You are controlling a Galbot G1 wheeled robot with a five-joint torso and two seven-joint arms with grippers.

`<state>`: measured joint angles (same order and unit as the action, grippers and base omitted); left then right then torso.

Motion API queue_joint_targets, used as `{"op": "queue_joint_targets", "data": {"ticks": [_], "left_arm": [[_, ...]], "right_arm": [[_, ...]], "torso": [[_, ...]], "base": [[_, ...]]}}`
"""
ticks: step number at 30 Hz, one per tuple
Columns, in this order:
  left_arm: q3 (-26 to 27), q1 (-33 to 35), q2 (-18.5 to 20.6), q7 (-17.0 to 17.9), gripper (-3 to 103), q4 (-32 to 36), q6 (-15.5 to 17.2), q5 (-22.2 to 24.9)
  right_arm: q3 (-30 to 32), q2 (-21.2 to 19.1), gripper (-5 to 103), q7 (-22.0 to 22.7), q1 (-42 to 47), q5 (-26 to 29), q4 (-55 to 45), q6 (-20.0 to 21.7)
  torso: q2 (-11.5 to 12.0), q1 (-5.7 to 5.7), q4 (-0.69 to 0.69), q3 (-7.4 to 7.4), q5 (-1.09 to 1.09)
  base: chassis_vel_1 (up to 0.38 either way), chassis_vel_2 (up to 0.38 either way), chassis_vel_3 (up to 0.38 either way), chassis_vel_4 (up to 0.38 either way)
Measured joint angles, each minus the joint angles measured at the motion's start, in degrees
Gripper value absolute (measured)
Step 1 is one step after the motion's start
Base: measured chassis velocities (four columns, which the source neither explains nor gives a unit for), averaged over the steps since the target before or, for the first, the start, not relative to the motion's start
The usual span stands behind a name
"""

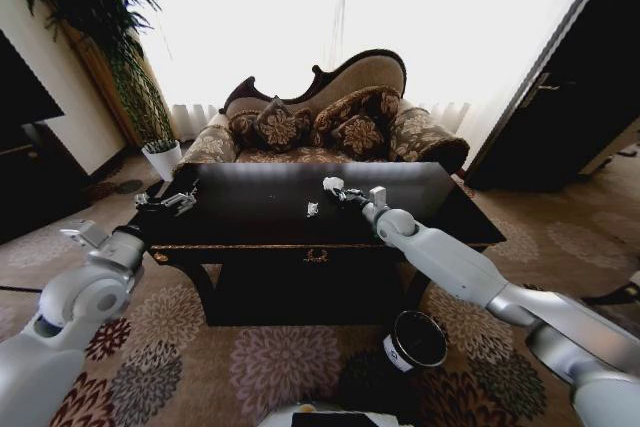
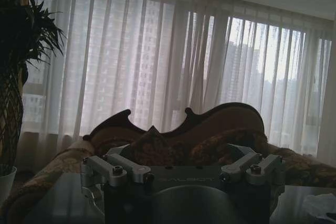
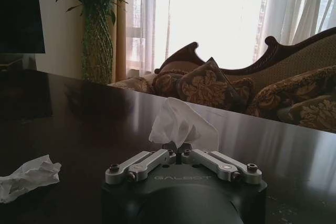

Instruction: Move to the front of the table and place the trash on the table into the trash bin.

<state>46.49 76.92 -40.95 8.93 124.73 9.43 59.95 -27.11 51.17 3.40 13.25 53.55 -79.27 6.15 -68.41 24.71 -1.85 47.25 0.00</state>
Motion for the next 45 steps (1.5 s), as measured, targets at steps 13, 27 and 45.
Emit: {"op": "queue_joint_targets", "data": {"ticks": [13,27,45], "left_arm": [[0.0,0.0,0.0,0.0,100,0.0,0.0,0.0],[0.0,0.0,0.0,0.0,100,0.0,0.0,0.0],[0.0,0.0,0.0,0.0,100,0.0,0.0,0.0]], "right_arm": [[7.1,-3.0,0,1.9,6.1,0.9,-5.7,0.6],[24.5,-12.1,0,2.2,21.6,1.8,-18.8,1.1],[64.5,-9.6,0,-0.5,64.8,-6.1,-35.2,-3.5]], "torso": [[0.0,0.00,0.00,0.00,0.00],[0.0,0.00,-0.01,0.00,0.00],[0.0,-0.01,-0.02,0.00,0.03]], "base": [[0.000,0.000,0.000,0.000],[0.000,0.000,0.000,0.000],[0.000,0.000,0.000,0.000]]}}
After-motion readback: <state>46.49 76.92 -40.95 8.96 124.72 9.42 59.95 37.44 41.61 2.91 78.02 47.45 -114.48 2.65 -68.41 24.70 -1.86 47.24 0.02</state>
